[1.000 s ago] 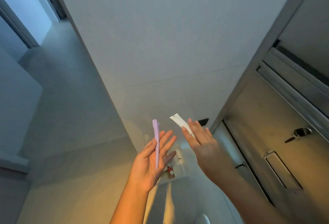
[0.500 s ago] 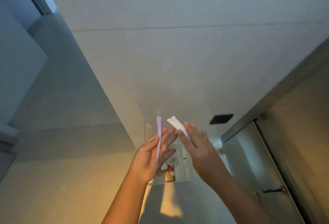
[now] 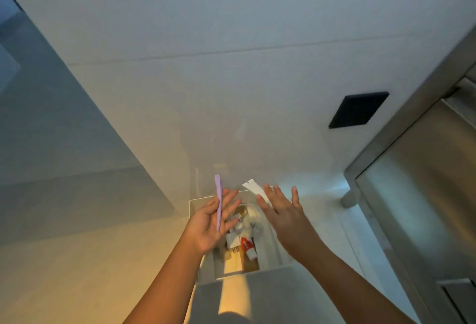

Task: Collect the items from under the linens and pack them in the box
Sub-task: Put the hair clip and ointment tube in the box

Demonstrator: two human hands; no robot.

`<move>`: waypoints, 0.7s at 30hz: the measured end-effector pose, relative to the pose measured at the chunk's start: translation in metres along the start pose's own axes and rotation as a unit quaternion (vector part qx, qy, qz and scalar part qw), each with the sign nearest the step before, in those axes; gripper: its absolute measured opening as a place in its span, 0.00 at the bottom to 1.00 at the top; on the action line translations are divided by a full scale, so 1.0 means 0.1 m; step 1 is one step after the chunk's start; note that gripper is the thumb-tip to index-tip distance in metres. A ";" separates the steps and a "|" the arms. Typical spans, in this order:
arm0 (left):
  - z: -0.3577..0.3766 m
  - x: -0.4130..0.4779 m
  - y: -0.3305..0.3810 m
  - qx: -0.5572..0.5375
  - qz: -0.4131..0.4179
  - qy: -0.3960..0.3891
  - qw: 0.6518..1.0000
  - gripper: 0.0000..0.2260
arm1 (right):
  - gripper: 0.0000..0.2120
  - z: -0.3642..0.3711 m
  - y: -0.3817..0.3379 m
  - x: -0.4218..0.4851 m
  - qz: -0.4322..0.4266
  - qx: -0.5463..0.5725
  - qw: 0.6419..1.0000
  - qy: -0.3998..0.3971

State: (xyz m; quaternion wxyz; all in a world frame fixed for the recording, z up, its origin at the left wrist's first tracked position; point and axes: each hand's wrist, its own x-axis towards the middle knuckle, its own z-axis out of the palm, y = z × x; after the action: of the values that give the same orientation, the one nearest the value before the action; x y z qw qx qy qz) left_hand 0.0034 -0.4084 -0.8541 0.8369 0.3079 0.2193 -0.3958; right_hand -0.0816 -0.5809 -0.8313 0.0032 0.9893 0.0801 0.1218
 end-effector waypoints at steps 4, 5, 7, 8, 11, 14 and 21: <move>-0.32 0.57 -0.25 0.053 -0.010 0.013 0.998 0.18 | 0.29 0.68 0.06 -0.07 0.000 -0.019 1.000 -0.025; -0.38 0.68 -0.31 0.070 -0.010 0.017 0.997 0.18 | 0.27 0.83 0.06 -0.09 0.002 -0.022 0.999 -0.027; -0.51 0.88 -0.43 0.109 0.002 0.028 0.994 0.18 | 0.25 1.12 0.06 -0.13 0.005 -0.024 0.999 -0.023; -0.56 0.97 -0.48 0.134 0.007 0.033 0.990 0.17 | 0.25 1.25 0.04 -0.14 0.013 -0.028 0.999 -0.028; -0.73 1.15 -0.60 0.192 0.014 0.051 0.980 0.17 | 0.27 1.57 0.01 -0.16 0.038 -0.030 0.997 -0.054; -0.87 1.26 -0.69 0.211 0.010 0.067 0.975 0.17 | 0.28 1.76 0.04 -0.21 0.072 -0.027 0.993 -0.084; -0.94 1.38 -0.83 0.246 0.025 0.090 0.965 0.15 | 0.27 2.13 0.11 -0.26 0.096 0.019 0.969 -0.227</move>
State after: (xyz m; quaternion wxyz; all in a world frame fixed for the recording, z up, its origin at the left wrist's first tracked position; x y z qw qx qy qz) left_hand 0.0072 -0.4575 -1.0335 0.7218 0.5442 0.1816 -0.3871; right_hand -0.0530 -0.5928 -1.0442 -0.0089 0.9940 -0.0156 -0.1079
